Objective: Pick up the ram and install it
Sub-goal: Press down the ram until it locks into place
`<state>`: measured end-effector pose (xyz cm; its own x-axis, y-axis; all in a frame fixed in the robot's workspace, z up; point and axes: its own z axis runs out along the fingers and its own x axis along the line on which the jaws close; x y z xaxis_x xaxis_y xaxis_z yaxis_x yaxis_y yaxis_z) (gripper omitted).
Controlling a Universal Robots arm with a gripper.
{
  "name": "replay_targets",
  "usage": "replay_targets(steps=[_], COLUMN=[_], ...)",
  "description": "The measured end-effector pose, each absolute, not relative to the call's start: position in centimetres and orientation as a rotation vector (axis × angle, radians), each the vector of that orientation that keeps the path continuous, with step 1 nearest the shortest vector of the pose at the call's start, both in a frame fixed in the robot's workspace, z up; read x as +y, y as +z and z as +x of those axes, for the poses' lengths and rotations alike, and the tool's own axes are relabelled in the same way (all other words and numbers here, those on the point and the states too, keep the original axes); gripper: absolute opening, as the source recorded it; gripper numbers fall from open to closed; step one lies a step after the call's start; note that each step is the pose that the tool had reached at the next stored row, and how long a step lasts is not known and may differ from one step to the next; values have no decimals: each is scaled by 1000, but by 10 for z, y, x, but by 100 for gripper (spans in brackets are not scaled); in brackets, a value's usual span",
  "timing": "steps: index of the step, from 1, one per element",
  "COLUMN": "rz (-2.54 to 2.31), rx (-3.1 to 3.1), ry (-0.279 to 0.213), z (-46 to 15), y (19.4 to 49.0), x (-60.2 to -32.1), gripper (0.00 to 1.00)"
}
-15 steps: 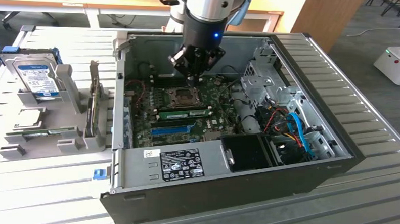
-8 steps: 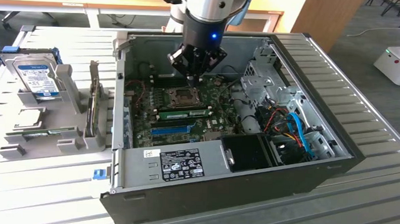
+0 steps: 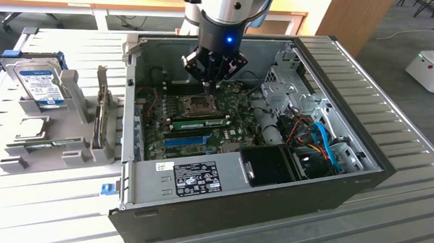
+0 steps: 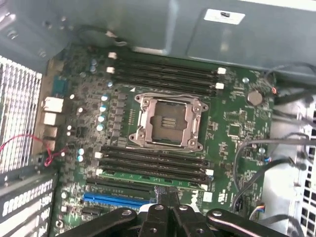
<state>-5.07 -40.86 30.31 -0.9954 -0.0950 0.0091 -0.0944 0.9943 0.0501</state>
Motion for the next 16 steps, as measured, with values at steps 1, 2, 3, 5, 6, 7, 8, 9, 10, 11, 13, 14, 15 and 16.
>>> replay_targets(steps=[1,2,3,5,6,7,8,9,10,11,13,14,15,16], rz=[129,125,125,125,125,123,117,103,84,64,33,26,26,25], rx=[-3127,-3127,-3127,-3127,-3127,-3127,-3127,-3128,-3129,-3130,-3131,-3131,-3131,-3131], ry=[-78,-78,-78,-78,-78,-78,-78,-78,-78,-78,-78,-78,-78,-78], z=[-51,-51,-51,-51,-51,-51,-51,-51,-51,-51,-51,-51,-51,-51], y=[303,303,303,303,303,303,303,303,303,303,303,303,303,303], x=[-409,-409,-409,-409,-409,-409,-409,-409,-409,-409,-409,-409,-409,-409], gripper=[10,10,10,10,10,10,10,10,10,10,10,10,10,10])
